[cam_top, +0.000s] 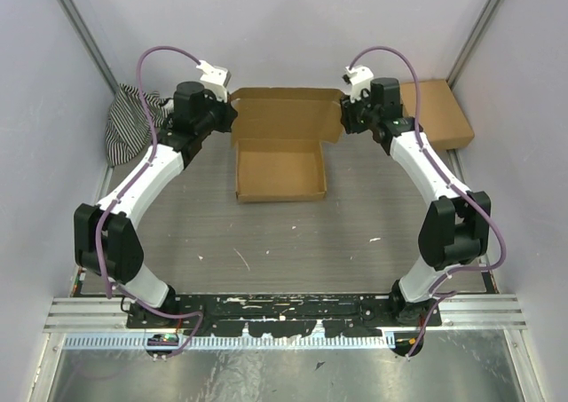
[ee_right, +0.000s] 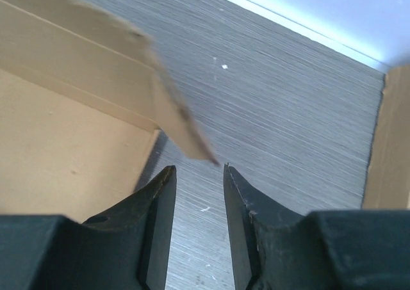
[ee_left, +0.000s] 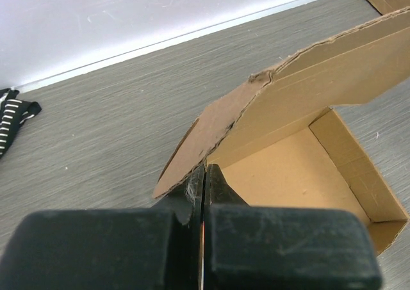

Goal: Fold the paper box

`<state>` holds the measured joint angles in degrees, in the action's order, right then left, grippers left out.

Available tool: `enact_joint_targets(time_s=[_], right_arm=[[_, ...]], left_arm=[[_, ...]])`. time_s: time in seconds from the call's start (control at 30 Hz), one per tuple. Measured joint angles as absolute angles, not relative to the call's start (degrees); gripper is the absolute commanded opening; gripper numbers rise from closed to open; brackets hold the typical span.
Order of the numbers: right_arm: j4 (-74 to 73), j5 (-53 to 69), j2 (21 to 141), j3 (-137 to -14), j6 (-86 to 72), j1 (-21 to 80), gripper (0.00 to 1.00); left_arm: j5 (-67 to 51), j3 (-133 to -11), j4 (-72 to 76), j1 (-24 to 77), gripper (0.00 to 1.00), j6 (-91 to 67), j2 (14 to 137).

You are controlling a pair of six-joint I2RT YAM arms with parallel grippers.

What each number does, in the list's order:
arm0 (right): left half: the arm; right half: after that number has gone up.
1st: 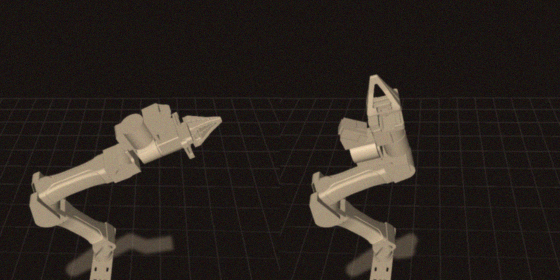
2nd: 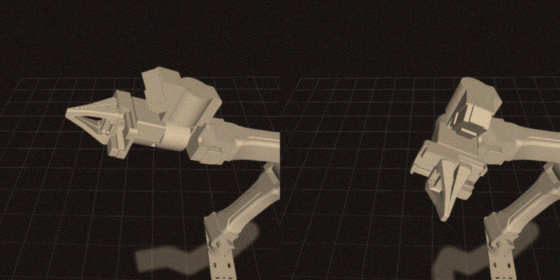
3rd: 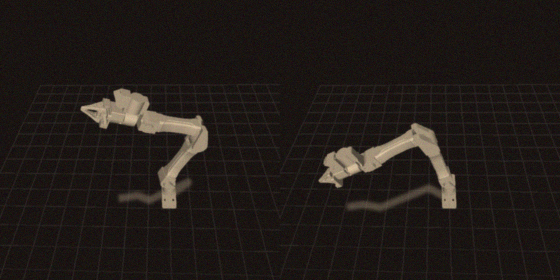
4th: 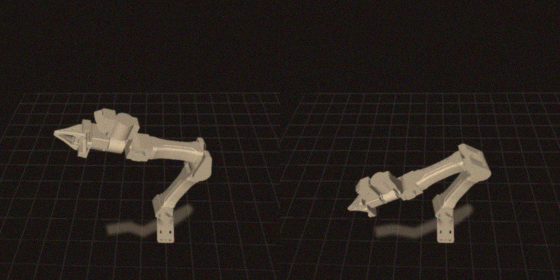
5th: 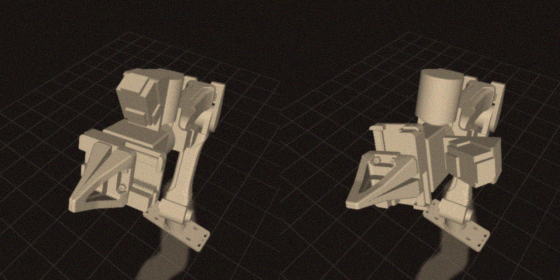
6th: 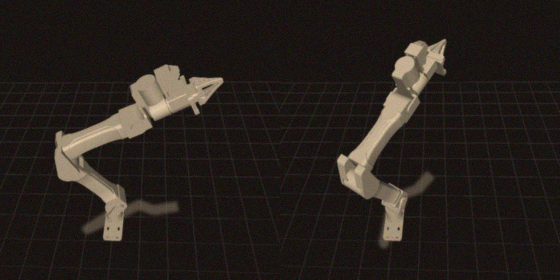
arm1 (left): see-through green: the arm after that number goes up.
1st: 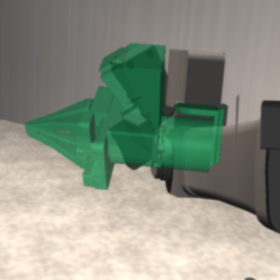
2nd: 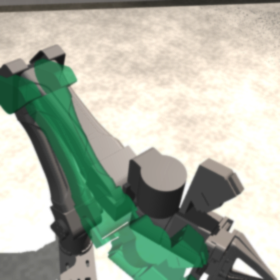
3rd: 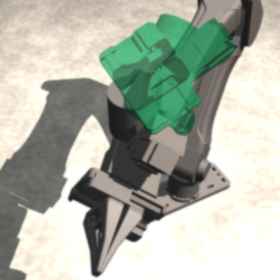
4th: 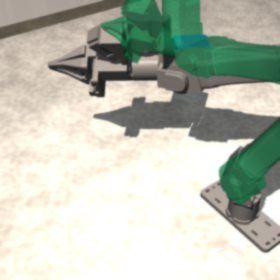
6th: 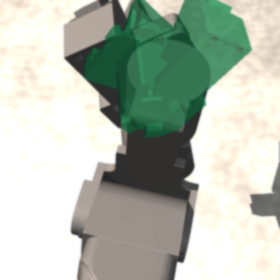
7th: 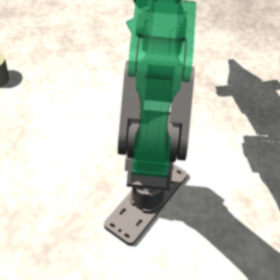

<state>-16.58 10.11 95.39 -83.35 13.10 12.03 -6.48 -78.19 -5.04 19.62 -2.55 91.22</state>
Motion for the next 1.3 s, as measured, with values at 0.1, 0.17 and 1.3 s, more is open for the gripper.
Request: enact_joint_targets(time_s=[0.1, 0.17, 1.3], right_arm=[[-15.11, 10.15, 94.5, -81.82, 13.04, 10.37, 0.42], [-13.78, 10.22, 94.48, -81.69, 12.95, 9.32, 0.42], [-12.08, 15.55, 100.66, -84.33, 1.74, 14.04, 0.04]], left_arm=[[-6.48, -78.19, -4.93, 19.62, 0.0, -2.55, 91.22], [-6.48, -78.19, -4.91, 19.62, 0.0, -2.55, 91.22], [-5.34, -78.24, -3.73, 20.03, 0.0, -5.74, 92.51]])
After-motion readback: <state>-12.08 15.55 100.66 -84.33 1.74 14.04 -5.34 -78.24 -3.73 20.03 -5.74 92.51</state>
